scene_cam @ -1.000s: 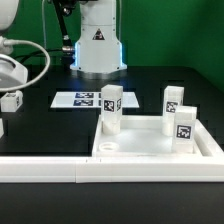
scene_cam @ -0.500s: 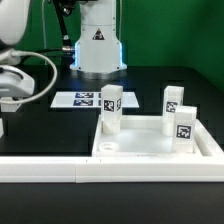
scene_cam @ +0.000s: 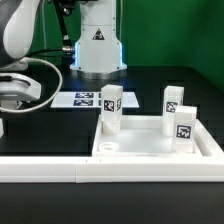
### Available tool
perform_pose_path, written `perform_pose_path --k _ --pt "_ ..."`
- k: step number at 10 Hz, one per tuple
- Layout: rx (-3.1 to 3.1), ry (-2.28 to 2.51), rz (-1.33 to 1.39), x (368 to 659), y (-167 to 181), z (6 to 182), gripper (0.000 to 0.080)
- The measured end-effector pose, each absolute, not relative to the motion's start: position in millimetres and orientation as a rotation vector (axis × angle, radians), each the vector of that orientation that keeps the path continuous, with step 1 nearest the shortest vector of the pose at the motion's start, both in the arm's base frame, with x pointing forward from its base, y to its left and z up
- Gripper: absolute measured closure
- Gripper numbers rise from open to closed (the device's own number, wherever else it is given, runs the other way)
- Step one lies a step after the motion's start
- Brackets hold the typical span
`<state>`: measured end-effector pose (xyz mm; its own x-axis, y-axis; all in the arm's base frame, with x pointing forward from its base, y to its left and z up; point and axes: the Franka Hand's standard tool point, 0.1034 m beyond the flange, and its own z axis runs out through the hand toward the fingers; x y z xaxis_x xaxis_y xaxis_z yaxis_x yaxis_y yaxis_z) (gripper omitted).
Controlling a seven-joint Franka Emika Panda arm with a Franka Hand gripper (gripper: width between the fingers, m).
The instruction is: Assemble square table
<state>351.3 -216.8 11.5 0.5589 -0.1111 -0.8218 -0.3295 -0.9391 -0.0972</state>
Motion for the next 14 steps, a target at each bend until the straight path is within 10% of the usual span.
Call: perform_pose_path --k 2,10,13,14 --pt "-2.554 0.368 1.322 351.2 -216.9 11.5 0.0513" --pt "-2.552 0.368 1.325 354.7 -214.7 15.3 0.0509" --pt "-2.564 0.442 1.328 413.5 -179.7 93.2 0.0509" --pt "-2.632 0.426 1.257 423.0 -180.3 88.1 0.0509"
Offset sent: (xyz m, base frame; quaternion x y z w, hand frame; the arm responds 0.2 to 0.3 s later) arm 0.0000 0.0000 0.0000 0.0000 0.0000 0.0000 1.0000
